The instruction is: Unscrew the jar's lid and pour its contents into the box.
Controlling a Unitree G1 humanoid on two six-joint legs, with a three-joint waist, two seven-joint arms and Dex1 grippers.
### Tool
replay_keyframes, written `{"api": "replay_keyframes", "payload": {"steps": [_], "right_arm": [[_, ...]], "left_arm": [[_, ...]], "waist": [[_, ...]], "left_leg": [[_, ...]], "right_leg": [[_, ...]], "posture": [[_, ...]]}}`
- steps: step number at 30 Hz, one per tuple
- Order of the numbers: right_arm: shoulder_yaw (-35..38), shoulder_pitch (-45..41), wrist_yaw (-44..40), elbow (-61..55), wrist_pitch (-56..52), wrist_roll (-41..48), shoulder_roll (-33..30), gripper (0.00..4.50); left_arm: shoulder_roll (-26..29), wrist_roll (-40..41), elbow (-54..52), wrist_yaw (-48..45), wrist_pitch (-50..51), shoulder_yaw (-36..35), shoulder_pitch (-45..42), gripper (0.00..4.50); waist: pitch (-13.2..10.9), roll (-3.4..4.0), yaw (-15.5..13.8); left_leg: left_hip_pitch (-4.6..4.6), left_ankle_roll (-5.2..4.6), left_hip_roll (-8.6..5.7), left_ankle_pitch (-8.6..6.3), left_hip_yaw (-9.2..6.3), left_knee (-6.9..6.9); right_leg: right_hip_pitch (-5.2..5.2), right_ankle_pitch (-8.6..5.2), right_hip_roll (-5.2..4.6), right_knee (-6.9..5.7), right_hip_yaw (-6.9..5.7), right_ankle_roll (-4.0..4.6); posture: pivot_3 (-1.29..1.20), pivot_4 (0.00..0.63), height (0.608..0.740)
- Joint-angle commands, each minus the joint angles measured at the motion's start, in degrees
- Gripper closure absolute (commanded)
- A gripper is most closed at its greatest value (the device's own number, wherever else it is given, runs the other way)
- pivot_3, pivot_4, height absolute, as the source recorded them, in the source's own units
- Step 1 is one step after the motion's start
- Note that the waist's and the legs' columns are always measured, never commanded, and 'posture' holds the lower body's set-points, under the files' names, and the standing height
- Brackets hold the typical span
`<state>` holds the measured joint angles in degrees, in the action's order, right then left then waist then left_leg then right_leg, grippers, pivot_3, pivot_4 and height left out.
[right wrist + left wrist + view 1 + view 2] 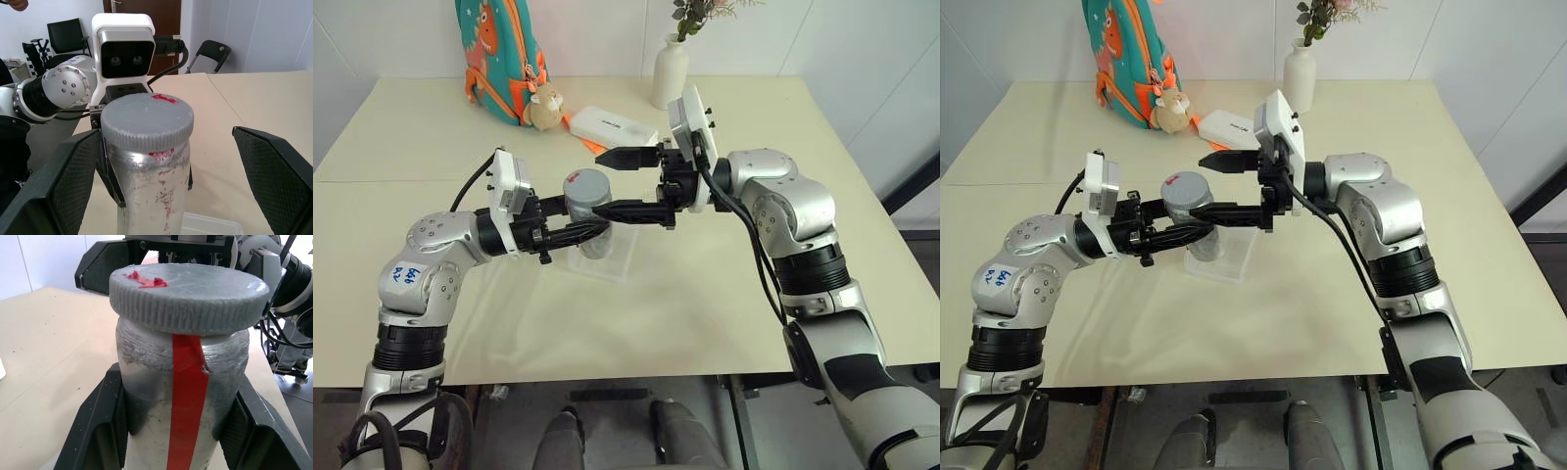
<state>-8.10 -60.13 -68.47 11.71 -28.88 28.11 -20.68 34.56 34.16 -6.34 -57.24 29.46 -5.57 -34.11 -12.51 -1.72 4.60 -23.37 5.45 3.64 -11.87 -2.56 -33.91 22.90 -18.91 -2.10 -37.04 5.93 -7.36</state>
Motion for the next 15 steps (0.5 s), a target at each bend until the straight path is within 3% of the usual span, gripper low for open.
{"api": "replay_keyframes", "payload": {"steps": [1,15], "right_arm": [[2.11,0.00,-0.26,-1.04,0.06,0.80,-0.75,0.02],[3.41,0.25,-1.33,-5.52,-4.02,5.77,-0.25,0.02]], "left_arm": [[0.75,0.72,-1.84,-0.49,-0.74,-0.99,0.14,2.55],[1.34,0.58,-2.19,-1.07,-0.81,-0.96,0.59,2.55]], "waist": [[0.00,0.00,0.00],[0.00,0.00,-0.01]], "left_leg": [[0.00,0.00,0.00,0.00,0.00,0.00],[0.00,0.00,0.00,0.00,0.00,0.00]], "right_leg": [[0.00,0.00,0.00,-0.01,0.00,0.00],[0.00,0.00,0.00,-0.01,0.00,0.00]], "posture": [[0.00,0.150,0.740],[0.00,0.150,0.740]]}}
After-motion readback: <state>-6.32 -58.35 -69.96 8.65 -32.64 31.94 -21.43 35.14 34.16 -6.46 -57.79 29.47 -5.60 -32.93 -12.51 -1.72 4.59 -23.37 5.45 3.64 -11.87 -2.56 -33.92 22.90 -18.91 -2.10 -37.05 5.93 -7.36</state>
